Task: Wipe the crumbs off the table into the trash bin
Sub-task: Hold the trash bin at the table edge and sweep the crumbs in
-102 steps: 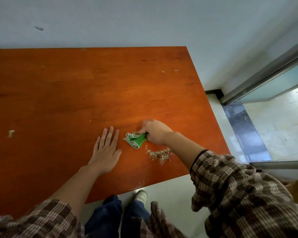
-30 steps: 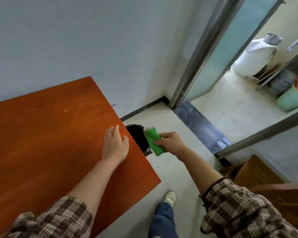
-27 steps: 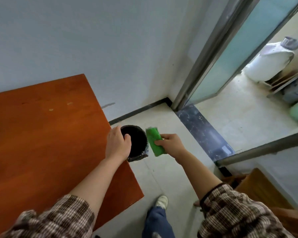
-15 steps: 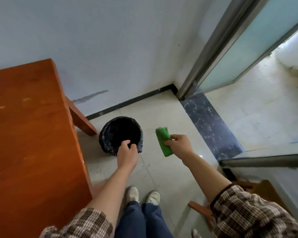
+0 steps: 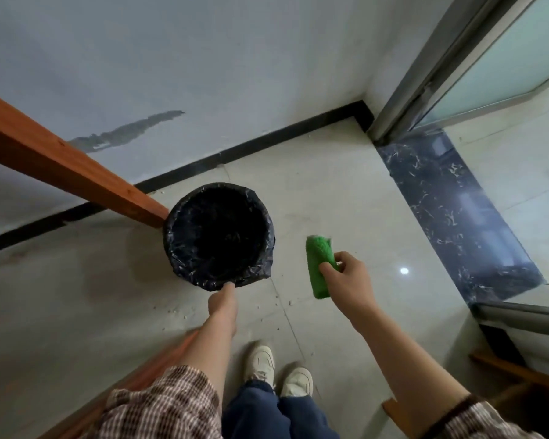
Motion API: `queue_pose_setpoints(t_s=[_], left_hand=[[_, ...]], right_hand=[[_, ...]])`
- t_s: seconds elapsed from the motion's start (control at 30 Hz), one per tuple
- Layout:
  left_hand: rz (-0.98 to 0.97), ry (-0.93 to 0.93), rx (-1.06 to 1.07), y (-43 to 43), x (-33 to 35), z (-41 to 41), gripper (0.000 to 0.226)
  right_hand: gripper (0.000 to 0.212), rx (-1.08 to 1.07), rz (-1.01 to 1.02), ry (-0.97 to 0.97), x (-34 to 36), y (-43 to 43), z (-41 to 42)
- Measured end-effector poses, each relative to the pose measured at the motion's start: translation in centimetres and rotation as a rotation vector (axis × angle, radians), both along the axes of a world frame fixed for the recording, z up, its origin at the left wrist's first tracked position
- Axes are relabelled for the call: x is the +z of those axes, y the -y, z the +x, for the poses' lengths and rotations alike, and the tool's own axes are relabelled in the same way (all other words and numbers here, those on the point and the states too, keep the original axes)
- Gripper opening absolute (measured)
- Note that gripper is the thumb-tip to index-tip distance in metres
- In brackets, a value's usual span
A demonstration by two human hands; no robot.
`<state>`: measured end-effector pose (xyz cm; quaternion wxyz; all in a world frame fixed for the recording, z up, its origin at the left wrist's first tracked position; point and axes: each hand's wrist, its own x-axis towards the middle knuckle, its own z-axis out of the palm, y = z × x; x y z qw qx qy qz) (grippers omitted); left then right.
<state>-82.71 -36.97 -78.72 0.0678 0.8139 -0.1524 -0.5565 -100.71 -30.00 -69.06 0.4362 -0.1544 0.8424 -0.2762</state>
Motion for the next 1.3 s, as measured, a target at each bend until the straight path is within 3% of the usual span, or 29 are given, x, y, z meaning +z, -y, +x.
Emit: queue_pose_setpoints(t_s=[0.27, 0.4, 0.63, 0.8, 1.03, 1.3], left_hand=[[0.124, -0.175, 0.283, 3.2, -9.1, 0.7, 0.047], [0.04, -0.154, 0.345, 3.8, -8.2, 0.0, 0.044], [-0.061, -0.013, 0.214, 2.1, 2.5, -1.0, 0.023], [-0.009, -0.029, -0.004, -4.0, 11.6, 0.2, 0.042], [-0.132, -0.04, -0.267, -11.1, 23.6, 2.6, 0.04], [-0.256, -0.222, -0.49, -18.3, 31.1, 13.3, 0.025]], right_hand=[[0.014, -0.03, -0.025, 0.078, -7.7, 1.2, -1.4], [0.017, -0.063, -0.002, 0.079, -7.2, 0.8, -2.0], [0.02, -0.066, 0.039, 0.016, 1.9, -1.7, -1.0], [0.021, -0.064, 0.052, -0.042, 11.2, -4.7, 1.6], [0.016, -0.115, 0.023, -0.091, 21.3, -10.0, 5.4], [0.013, -0.065, -0.006, -0.175, 26.7, -18.4, 15.5]])
